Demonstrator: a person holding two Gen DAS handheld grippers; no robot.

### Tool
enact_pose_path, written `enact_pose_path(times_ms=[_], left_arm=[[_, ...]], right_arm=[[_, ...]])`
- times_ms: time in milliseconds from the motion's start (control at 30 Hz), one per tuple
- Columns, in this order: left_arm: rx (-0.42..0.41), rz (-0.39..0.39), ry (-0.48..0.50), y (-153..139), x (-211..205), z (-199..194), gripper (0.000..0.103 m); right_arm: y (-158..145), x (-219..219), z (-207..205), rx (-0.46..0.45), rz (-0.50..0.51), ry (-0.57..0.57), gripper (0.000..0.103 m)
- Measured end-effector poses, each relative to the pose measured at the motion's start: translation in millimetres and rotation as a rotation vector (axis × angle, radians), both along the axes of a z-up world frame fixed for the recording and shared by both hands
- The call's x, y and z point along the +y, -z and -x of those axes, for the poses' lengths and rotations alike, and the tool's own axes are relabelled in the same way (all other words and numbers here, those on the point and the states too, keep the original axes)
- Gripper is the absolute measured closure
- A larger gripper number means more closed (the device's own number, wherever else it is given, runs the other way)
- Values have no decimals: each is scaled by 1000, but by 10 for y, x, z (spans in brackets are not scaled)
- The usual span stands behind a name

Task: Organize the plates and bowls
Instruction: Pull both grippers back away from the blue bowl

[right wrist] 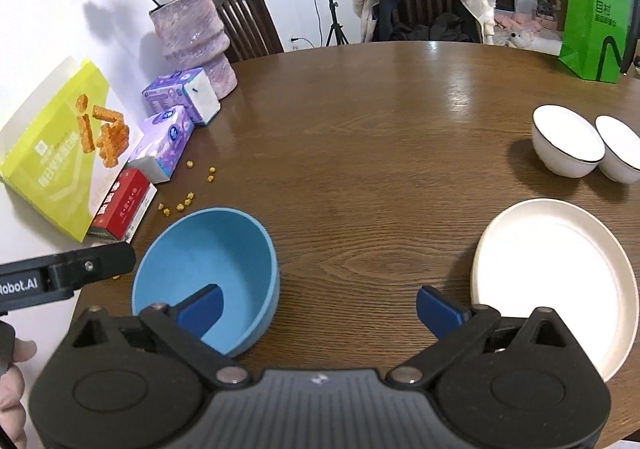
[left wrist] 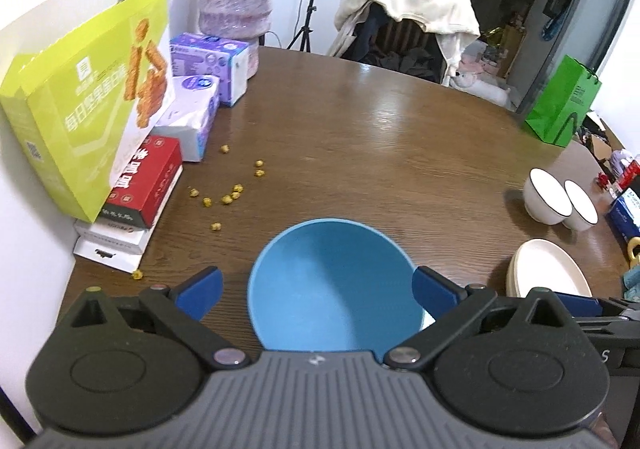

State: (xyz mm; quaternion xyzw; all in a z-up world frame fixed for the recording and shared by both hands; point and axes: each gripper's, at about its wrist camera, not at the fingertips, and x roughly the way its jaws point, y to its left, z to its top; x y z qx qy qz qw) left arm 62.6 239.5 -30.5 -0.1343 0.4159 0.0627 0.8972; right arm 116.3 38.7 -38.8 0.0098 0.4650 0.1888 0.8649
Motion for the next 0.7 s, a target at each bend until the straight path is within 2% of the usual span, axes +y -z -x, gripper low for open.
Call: enact_pose_path(times_ms=[333,700], left_arm=[[-30,-2,14,-143,-540,-35,0],[-35,3,34,-215,-1462,-51,0]], right_arm=[[-105,-540,21,-24,-10,41,0],[-181,-1510,-3,-37,-15,75,0]])
